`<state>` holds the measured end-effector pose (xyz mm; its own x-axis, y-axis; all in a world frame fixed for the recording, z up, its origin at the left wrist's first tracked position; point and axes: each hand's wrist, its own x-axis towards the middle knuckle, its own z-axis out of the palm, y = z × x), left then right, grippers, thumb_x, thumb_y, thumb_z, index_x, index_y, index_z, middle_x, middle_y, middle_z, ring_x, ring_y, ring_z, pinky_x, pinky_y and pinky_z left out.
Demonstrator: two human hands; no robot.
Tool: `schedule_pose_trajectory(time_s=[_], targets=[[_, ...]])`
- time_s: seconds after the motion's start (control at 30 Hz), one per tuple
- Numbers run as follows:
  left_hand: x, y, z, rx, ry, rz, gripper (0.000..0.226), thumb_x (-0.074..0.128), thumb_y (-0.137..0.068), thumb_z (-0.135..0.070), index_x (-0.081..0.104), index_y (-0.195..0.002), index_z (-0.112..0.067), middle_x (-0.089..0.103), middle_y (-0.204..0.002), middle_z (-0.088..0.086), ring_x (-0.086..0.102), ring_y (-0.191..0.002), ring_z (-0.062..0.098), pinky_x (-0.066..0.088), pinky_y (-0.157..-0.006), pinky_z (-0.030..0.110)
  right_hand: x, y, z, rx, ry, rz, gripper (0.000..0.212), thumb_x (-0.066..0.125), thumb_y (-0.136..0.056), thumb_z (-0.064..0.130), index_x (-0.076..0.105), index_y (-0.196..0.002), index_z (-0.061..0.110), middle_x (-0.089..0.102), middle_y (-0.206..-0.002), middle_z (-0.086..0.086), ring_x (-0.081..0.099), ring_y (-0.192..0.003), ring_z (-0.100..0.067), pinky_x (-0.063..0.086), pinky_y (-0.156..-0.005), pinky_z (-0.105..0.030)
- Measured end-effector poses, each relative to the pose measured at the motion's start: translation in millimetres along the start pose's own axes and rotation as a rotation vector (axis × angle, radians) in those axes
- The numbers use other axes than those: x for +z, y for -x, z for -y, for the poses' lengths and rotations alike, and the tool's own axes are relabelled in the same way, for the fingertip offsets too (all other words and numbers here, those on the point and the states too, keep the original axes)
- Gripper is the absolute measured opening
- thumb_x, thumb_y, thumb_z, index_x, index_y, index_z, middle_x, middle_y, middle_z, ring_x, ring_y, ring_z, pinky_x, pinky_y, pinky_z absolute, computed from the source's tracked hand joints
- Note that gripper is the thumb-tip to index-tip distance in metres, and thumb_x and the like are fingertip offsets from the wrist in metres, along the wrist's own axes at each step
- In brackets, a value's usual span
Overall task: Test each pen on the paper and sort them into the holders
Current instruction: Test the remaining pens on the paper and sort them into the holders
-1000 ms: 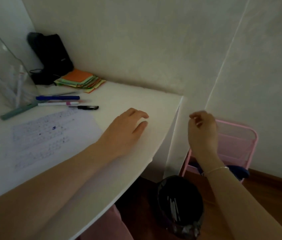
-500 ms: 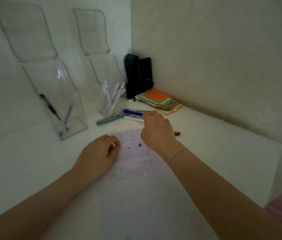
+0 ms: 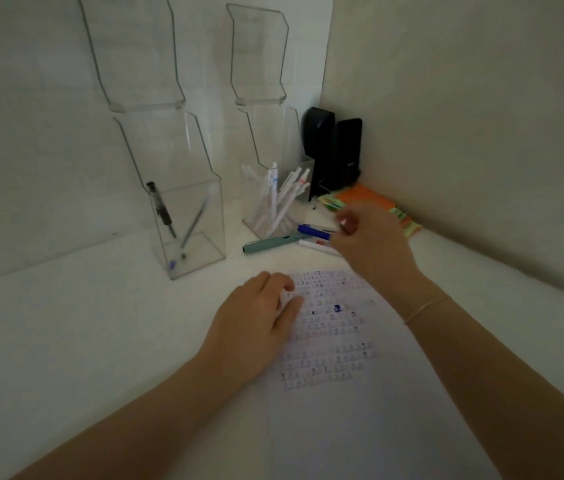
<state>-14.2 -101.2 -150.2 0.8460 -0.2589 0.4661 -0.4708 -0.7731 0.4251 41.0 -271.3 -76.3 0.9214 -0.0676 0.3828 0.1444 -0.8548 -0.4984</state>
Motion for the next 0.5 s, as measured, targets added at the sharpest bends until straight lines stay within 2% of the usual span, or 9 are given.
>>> schedule_pose_trajectory(time_s=[0.03, 0.1, 0.17, 0.2, 0.27, 0.33, 0.37, 0.43, 0.5], targets=[[-4, -1, -2, 0.003, 0.045, -0.04, 0.035, 0.034, -0.093, -0.05, 0.052, -0.112, -0.026, 0.049, -0.091, -0.014, 0.047, -0.079, 0.003, 0.038, -0.074, 0.018, -6, 4, 12, 0.05, -0.27, -0.062, 0.014, 0.064, -0.081, 0.01, 0.063, -0.095, 0.013, 0.063, -0.09, -0.004, 0.06, -0.084, -0.02, 0.049, -0.077, -0.027], [-10, -2, -8, 0.007, 0.17, -0.076, 0.048, 0.029, -0.089, -0.059, 0.049, -0.117, -0.026, 0.053, -0.1, -0.016, 0.052, -0.089, 0.001, 0.04, -0.079, 0.014, -15, 16, 32, 0.141, -0.742, -0.07, 0.013, 0.066, -0.078, 0.003, 0.061, -0.086, 0.011, 0.063, -0.082, -0.007, 0.065, -0.082, -0.025, 0.057, -0.079, -0.035], [-14, -2, -17, -0.003, 0.352, -0.026, 0.05, 0.029, -0.089, -0.062, 0.048, -0.118, -0.027, 0.057, -0.102, -0.017, 0.055, -0.093, -0.001, 0.041, -0.08, 0.012, -16, 31, 43, 0.199, -1.032, -0.019, 0.011, 0.062, -0.079, -0.004, 0.058, -0.085, 0.004, 0.061, -0.081, -0.015, 0.067, -0.077, -0.03, 0.06, -0.075, -0.04], [-16, -2, -23, -0.023, 0.458, 0.018, 0.047, 0.03, -0.091, -0.06, 0.049, -0.116, -0.026, 0.06, -0.096, -0.015, 0.057, -0.087, -0.001, 0.044, -0.077, 0.014, -15, 37, 45, 0.213, -1.11, 0.005, 0.011, 0.061, -0.079, -0.006, 0.056, -0.084, 0.003, 0.059, -0.08, -0.017, 0.066, -0.074, -0.03, 0.059, -0.075, -0.039], [-19, -1, -32, -0.059, 0.609, 0.082, 0.038, 0.032, -0.092, -0.049, 0.052, -0.108, -0.021, 0.058, -0.073, -0.01, 0.055, -0.062, 0.004, 0.046, -0.061, 0.022, -11, 46, 45, 0.202, -1.117, 0.029, 0.013, 0.062, -0.076, -0.003, 0.052, -0.077, 0.006, 0.053, -0.072, -0.016, 0.059, -0.068, -0.027, 0.056, -0.076, -0.036], [-20, 1, -34, -0.012, 0.55, 0.068, 0.029, 0.033, -0.096, -0.036, 0.055, -0.102, -0.017, 0.047, -0.057, -0.009, 0.042, -0.047, 0.007, 0.035, -0.049, 0.019, -10, 50, 40, 0.187, -1.031, 0.092, 0.03, 0.068, -0.075, 0.001, 0.043, -0.063, 0.013, 0.04, -0.058, -0.007, 0.044, -0.056, -0.018, 0.046, -0.061, -0.031], [-20, 2, -34, 0.013, 0.508, 0.059, 0.027, 0.034, -0.098, -0.032, 0.056, -0.099, -0.016, 0.046, -0.056, -0.009, 0.042, -0.046, 0.008, 0.033, -0.048, 0.018, -11, 51, 38, 0.197, -1.013, 0.162, 0.037, 0.07, -0.077, 0.003, 0.038, -0.06, 0.014, 0.035, -0.054, -0.004, 0.037, -0.049, -0.014, 0.04, -0.051, -0.026], [-21, 2, -33, 0.041, 0.48, 0.058, 0.027, 0.035, -0.099, -0.033, 0.056, -0.091, -0.018, 0.053, -0.06, -0.01, 0.048, -0.052, 0.007, 0.037, -0.052, 0.016, -15, 54, 34, 0.23, -1.039, 0.303, 0.036, 0.068, -0.083, 0.007, 0.039, -0.06, 0.011, 0.039, -0.053, -0.005, 0.033, -0.038, -0.013, 0.032, -0.039, -0.023], [-23, 1, -32, 0.047, 0.505, 0.059, 0.029, 0.038, -0.097, -0.036, 0.054, -0.081, -0.018, 0.051, -0.059, -0.01, 0.047, -0.052, 0.006, 0.035, -0.052, 0.014, -22, 55, 32, 0.259, -1.077, 0.377, 0.029, 0.062, -0.088, 0.009, 0.046, -0.064, 0.007, 0.049, -0.061, -0.013, 0.039, -0.035, -0.013, 0.034, -0.036, -0.021]])
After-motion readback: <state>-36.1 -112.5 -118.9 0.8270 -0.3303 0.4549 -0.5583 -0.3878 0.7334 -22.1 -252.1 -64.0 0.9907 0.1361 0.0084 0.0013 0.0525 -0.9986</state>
